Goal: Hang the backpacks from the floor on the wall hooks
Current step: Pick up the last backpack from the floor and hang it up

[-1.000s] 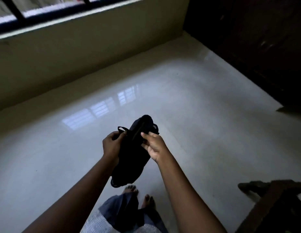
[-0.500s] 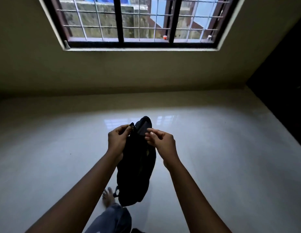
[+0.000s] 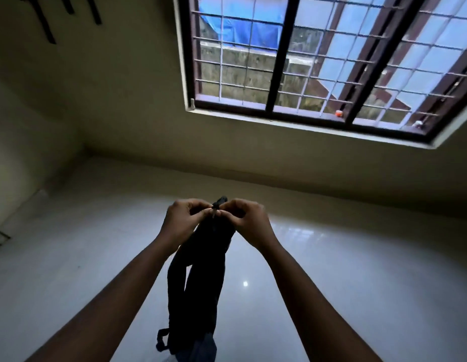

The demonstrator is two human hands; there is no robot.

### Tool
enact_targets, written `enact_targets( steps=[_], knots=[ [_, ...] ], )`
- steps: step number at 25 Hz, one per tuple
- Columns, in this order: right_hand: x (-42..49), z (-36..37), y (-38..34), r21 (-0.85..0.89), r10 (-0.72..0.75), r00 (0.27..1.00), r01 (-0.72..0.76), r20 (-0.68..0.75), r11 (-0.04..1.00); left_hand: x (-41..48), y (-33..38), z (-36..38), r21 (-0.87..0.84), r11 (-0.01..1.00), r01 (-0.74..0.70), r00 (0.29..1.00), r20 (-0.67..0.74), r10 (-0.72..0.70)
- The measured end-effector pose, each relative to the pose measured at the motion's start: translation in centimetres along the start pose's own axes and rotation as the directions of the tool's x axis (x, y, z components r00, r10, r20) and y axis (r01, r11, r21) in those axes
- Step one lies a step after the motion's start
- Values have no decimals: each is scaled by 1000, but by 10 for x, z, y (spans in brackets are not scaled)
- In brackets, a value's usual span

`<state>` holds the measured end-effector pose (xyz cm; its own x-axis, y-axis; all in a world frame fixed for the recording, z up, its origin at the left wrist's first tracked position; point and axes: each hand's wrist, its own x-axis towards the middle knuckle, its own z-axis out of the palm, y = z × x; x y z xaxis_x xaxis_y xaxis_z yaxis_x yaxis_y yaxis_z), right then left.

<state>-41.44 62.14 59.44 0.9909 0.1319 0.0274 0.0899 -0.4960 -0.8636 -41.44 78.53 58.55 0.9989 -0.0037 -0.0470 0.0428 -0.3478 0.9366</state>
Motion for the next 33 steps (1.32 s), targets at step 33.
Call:
enact_targets(
  steps=[33],
  knots=[
    [700,236,-422,167,-629,767,641,-125,749,556,138,-582,586,715,-380,695,-330,639]
  ],
)
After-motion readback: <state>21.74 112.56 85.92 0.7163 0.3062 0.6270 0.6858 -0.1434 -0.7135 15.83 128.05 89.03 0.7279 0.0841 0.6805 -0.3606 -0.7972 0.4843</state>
